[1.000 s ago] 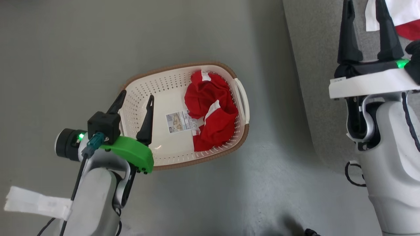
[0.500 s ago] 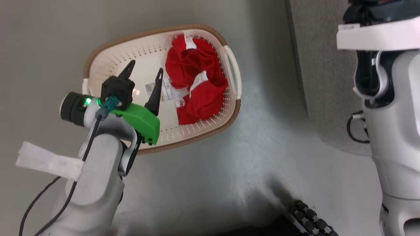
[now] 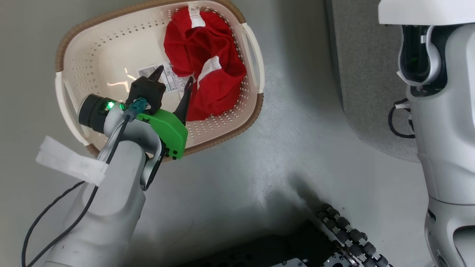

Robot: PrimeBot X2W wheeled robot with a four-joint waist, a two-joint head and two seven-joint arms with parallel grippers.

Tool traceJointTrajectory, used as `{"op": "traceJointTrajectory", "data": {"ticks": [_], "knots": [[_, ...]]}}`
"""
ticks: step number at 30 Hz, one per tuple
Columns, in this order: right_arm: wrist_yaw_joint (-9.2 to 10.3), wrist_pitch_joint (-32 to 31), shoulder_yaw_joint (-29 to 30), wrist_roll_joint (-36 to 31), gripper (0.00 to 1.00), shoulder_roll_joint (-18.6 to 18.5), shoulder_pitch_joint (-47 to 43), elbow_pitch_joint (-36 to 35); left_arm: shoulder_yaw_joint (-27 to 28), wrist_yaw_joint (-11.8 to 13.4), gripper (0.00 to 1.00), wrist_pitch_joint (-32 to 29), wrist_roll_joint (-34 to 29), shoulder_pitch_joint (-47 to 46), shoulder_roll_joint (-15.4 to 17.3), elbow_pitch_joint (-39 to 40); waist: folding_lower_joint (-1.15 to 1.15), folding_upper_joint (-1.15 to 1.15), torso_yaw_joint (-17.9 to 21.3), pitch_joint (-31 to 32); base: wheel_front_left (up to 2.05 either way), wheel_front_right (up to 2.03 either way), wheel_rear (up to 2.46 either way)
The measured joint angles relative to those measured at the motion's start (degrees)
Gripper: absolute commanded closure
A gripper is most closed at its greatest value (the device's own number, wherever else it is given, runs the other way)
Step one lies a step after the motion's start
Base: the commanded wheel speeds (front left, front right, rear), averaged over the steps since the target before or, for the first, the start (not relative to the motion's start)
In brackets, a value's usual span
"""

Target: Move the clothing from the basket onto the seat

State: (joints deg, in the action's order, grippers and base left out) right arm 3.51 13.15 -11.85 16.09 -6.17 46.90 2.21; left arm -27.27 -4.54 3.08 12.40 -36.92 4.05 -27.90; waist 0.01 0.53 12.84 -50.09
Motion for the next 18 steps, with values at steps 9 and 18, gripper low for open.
{"op": "traceJointTrajectory", "data": {"ticks": [9,18], "knots": [[-0.48,0.5,-1.7,0.0,0.00,1.1,2.8,1.4,-1.3,-0.6,0.00,-1.6,0.5,-1.9,-0.2,-5.3,0.00,0.00,2.4,-1.8,0.00,0.00,0.00],[-0.65,1.0,-3.4,0.1,0.00,2.0,4.8,2.6,-1.5,-1.0,0.00,-2.1,1.6,-5.1,-0.9,-8.6,0.00,0.00,4.7,-3.4,0.00,0.00,0.00]]}}
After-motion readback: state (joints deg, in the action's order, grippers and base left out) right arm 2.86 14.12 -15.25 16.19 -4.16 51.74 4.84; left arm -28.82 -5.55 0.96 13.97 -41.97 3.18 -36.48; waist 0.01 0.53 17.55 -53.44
